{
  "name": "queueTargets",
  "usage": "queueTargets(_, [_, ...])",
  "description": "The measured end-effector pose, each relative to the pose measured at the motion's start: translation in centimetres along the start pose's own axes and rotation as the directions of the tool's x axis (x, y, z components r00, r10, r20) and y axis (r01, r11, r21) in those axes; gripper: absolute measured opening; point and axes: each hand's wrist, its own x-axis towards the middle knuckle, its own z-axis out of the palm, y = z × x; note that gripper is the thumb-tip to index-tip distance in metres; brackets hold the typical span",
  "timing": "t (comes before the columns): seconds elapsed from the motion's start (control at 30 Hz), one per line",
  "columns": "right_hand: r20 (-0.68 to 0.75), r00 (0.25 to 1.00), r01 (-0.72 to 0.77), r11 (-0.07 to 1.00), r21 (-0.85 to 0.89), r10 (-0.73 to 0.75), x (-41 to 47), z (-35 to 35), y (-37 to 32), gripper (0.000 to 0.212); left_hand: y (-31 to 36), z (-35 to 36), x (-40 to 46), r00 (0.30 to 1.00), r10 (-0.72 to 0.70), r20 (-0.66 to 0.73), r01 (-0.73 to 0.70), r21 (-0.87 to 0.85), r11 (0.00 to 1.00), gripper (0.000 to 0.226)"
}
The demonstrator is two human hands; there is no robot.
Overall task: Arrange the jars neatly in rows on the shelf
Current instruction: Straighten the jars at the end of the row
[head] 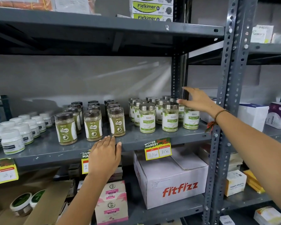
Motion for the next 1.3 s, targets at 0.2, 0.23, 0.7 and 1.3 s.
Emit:
queueTargets(0.2, [0.130, 0.988, 0.121, 0.952, -0.280, -0.088, 0.5, 1.7, -3.2, 0.091, -0.1, -0.1, 0.0, 1.000, 0.002, 0.011, -0.002, 0.004, 1.000, 0.058])
queueTargets(0.23, [0.137, 0.988, 0.118, 0.937, -0.329, -0.077, 0.7, 2.1, -3.3, 0.089, -0.1, -0.2, 0.0, 1.000, 0.001, 0.008, -0.001, 0.002, 1.000, 0.058])
queueTargets(0.7, [0.177, 0.981, 0.113, 0.982, -0.153, -0.086, 1.9, 3.3, -2.8, 0.079, -0.1, -0.1, -0.1, 1.000, 0.020, 0.003, -0.020, -0.003, 1.000, 0.057])
queueTargets(1.3, [-0.002, 0.993, 0.118, 0.965, -0.233, -0.121, 1.0, 3.0, -5.5, 0.094, -0.3, -0.1, -0.1, 1.000, 0.021, -0.006, -0.021, 0.003, 1.000, 0.055])
